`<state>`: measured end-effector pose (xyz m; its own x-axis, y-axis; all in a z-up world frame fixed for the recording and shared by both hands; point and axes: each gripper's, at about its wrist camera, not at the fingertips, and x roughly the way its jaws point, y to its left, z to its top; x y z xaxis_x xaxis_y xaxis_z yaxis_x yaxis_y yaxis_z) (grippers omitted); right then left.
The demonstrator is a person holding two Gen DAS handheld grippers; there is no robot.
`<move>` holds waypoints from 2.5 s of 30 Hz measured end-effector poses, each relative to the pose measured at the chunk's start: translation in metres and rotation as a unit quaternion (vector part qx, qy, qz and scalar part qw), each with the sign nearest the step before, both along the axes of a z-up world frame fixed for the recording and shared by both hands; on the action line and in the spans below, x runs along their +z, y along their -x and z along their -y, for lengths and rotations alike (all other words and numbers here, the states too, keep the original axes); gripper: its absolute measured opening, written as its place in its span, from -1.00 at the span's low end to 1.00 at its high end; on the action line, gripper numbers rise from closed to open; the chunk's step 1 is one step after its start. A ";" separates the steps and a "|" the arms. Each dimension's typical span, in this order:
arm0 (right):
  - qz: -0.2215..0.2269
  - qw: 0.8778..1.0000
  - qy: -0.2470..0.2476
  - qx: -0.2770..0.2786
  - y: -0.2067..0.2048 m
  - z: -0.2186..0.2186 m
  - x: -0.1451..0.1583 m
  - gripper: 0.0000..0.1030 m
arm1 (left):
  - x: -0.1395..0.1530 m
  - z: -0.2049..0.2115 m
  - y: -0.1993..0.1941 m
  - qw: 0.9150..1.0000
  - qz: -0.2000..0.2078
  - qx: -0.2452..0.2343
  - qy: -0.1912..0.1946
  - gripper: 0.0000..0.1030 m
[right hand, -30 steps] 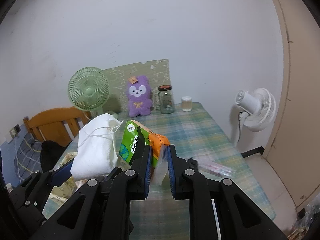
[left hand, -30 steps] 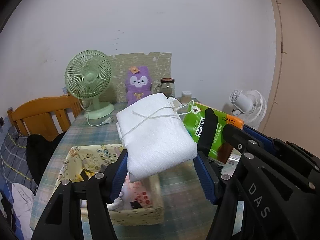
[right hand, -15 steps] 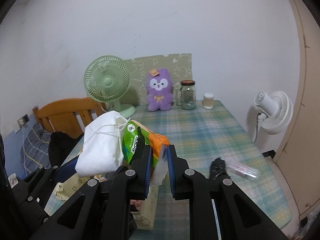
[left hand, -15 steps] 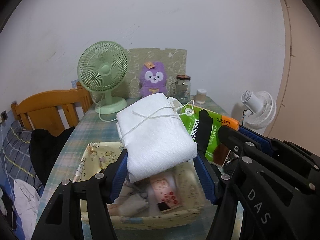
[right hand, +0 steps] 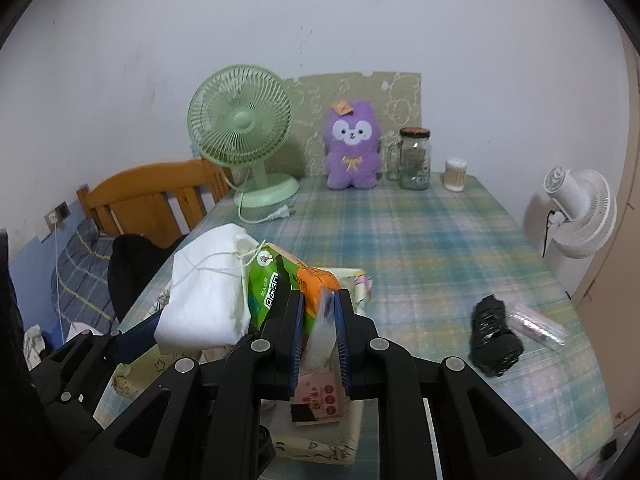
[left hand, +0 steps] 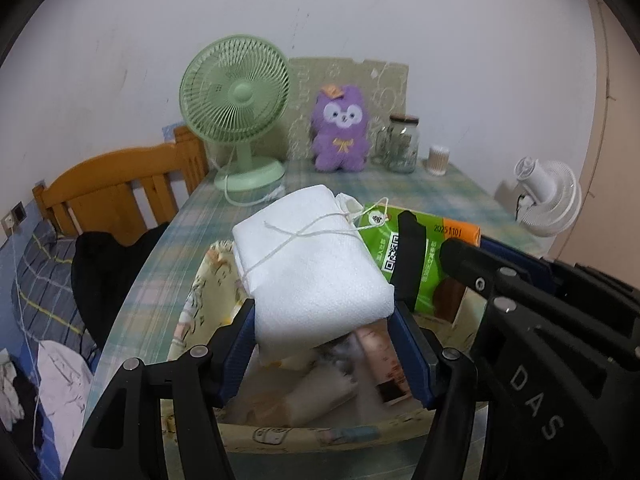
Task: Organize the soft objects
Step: 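Carry the white cloth in the left tool while the right tool carries the green pack over the box, then open the left tool to drop the white cloth into the box, then open the right tool to drop the green tissue pack into the box, then withdraw both tools from the box toward the black folded umbrella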
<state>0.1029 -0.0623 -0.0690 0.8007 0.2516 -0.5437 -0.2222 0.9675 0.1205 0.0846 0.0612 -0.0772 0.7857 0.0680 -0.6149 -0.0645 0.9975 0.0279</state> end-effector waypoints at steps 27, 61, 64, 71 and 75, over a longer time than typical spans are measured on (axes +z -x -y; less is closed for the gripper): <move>-0.040 0.999 0.008 0.027 -0.025 -0.023 -0.028 -0.65 | -0.016 -0.021 -0.007 0.999 -0.033 0.024 0.010 0.79; -0.027 1.000 0.004 0.010 -0.019 -0.009 -0.002 0.82 | 0.010 -0.008 -0.007 1.000 0.005 0.015 0.001 0.99; -0.023 1.000 0.002 0.005 -0.014 -0.006 0.002 0.83 | 0.014 -0.004 -0.003 1.000 0.008 0.014 -0.003 0.99; -0.008 1.000 -0.008 0.002 -0.002 0.008 0.013 0.84 | 0.024 0.008 0.005 1.000 0.023 0.008 -0.004 0.99; 0.000 1.000 -0.005 -0.008 0.004 0.016 0.020 0.87 | 0.031 0.017 0.009 0.999 0.032 0.005 -0.004 0.99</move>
